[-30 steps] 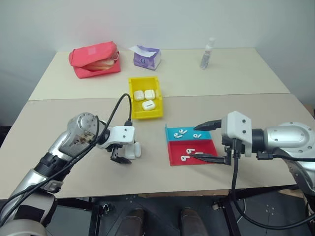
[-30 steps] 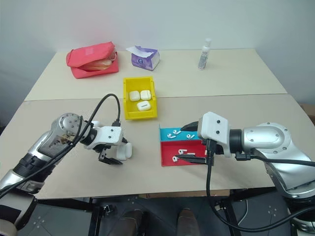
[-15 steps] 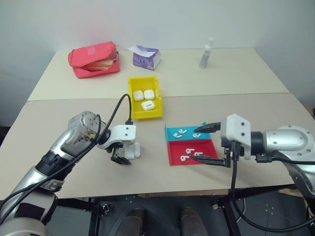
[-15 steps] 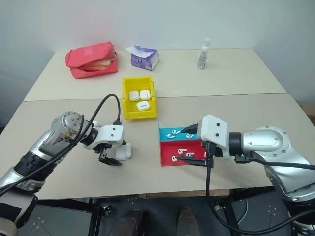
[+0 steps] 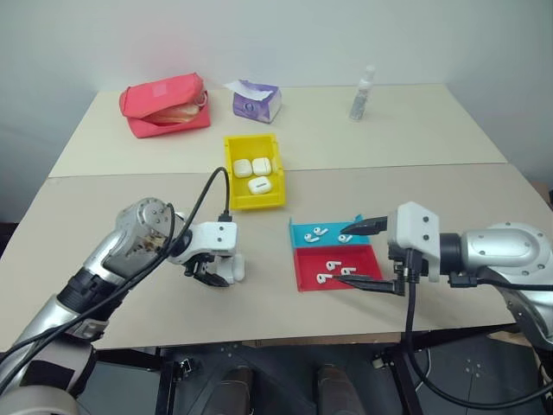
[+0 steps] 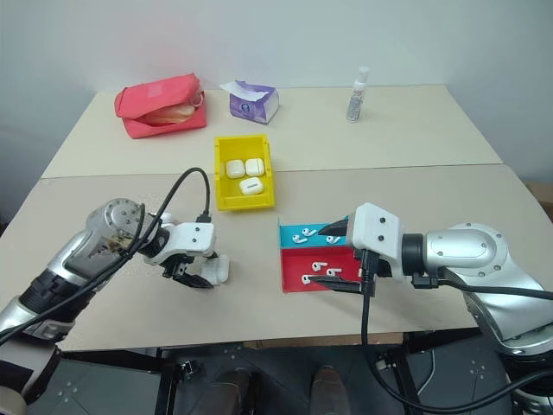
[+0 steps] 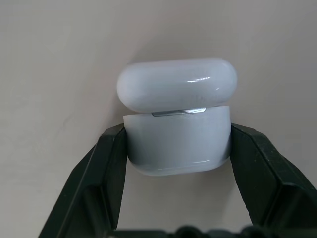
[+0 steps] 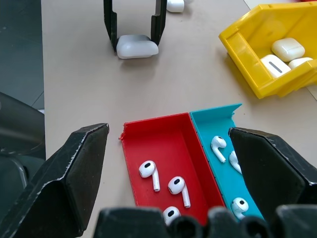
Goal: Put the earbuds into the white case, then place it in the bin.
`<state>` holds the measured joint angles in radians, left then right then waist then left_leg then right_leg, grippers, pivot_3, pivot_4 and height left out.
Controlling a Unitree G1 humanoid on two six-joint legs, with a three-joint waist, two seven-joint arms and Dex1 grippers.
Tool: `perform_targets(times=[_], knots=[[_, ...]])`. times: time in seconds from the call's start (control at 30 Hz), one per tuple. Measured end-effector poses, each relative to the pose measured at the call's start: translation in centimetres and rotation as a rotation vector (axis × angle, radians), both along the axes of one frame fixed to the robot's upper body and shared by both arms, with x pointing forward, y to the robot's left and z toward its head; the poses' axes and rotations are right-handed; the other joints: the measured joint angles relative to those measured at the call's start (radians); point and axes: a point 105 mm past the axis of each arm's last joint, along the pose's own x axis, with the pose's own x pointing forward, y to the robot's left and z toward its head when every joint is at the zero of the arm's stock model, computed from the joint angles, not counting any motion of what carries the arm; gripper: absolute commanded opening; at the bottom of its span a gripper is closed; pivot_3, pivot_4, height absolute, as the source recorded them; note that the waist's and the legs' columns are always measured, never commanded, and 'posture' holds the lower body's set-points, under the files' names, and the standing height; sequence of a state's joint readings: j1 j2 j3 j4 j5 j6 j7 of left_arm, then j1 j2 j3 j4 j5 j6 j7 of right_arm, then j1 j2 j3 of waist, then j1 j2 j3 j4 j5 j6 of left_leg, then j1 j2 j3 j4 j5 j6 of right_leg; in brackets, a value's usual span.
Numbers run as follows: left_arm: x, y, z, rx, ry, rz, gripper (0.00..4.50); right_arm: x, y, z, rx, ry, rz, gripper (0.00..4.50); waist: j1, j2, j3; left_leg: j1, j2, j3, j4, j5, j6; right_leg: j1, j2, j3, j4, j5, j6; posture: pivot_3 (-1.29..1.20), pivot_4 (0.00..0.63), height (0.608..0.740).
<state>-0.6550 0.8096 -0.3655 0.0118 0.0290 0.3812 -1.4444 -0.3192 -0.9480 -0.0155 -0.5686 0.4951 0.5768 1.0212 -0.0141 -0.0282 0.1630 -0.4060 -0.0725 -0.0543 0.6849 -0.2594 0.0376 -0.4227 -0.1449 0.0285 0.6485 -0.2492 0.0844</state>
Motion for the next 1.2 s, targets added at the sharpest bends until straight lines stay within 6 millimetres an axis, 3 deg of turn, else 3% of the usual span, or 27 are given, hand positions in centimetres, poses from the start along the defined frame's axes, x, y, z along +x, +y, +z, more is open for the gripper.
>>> perform_targets(times=[0.1, 0.3, 0.43, 0.53, 0.63, 0.87, 1.2], knots=[[0.5, -0.6, 2.5, -0.204, -0.051, -0.027, 2.8, 0.1, -0.3, 0.0, -0.007, 0.005, -0.009, 4.5, 0.001, 0.0, 0.0, 0.0, 0.0, 0.0, 0.001, 0.0, 0.0, 0.0, 0.0, 0.0, 0.0, 0.0, 0.0, 0.0, 0.15, 0.74], [-0.2, -3.4, 8.6, -0.78, -0.093, -0.121, 2.8, 0.3, -1.3, 0.1, -0.062, 0.032, -0.024, 4.5, 0.002, 0.0, 0.0, -0.002, 0.0, 0.0, 0.004, 0.002, -0.004, 0.001, -0.001, -0.002, 0.0, 0.0, 0.0, 0.0, 0.15, 0.74], [-1.4, -4.8, 10.7, -0.963, 0.01, -0.163, 2.8, 0.7, -1.4, 0.3, -0.129, 0.068, -0.044, 4.5, -0.004, 0.0, 0.0, -0.002, 0.0, -0.001, 0.006, 0.002, -0.004, 0.001, -0.001, -0.002, 0.0, 0.0, 0.0, 0.0, 0.15, 0.74], [-2.4, -6.0, 12.0, -1.086, 0.068, -0.196, 2.8, 0.6, -1.4, -0.5, -0.198, 0.138, -0.045, 3.91, -0.002, 0.0, 0.0, -0.002, 0.0, -0.001, 0.006, 0.0, 0.0, 0.001, -0.001, -0.002, 0.0, 0.0, 0.0, 0.0, 0.15, 0.74], [-3.3, -7.3, 12.8, -1.175, 0.095, -0.223, 2.8, 0.7, -1.2, -1.3, -0.265, 0.182, -0.044, 2.91, 0.0, 0.0, 0.0, -0.002, 0.0, -0.001, 0.008, 0.0, -0.002, 0.001, -0.001, -0.002, 0.0, 0.0, 0.0, 0.0, 0.15, 0.74], [-5.2, -7.8, 13.3, -1.24, 0.13, -0.252, 2.8, 2.4, -1.2, -3.9, -0.442, 0.218, -0.11, 2.91, -0.003, 0.0, 0.0, -0.002, 0.0, 0.0, 0.007, 0.001, -0.006, 0.0, -0.001, 0.0, -0.001, 0.0, 0.0, 0.0, 0.15, 0.74], [-5.4, -7.3, 13.2, -1.207, 0.116, -0.242, 2.8, 4.0, -1.6, -6.8, -0.612, 0.2, -0.125, 2.91, 0.001, 0.0, 0.0, -0.004, 0.0, 0.0, 0.008, 0.001, -0.007, -0.001, -0.001, -0.001, -0.001, 0.0, 0.0, 0.0, 0.15, 0.74]])
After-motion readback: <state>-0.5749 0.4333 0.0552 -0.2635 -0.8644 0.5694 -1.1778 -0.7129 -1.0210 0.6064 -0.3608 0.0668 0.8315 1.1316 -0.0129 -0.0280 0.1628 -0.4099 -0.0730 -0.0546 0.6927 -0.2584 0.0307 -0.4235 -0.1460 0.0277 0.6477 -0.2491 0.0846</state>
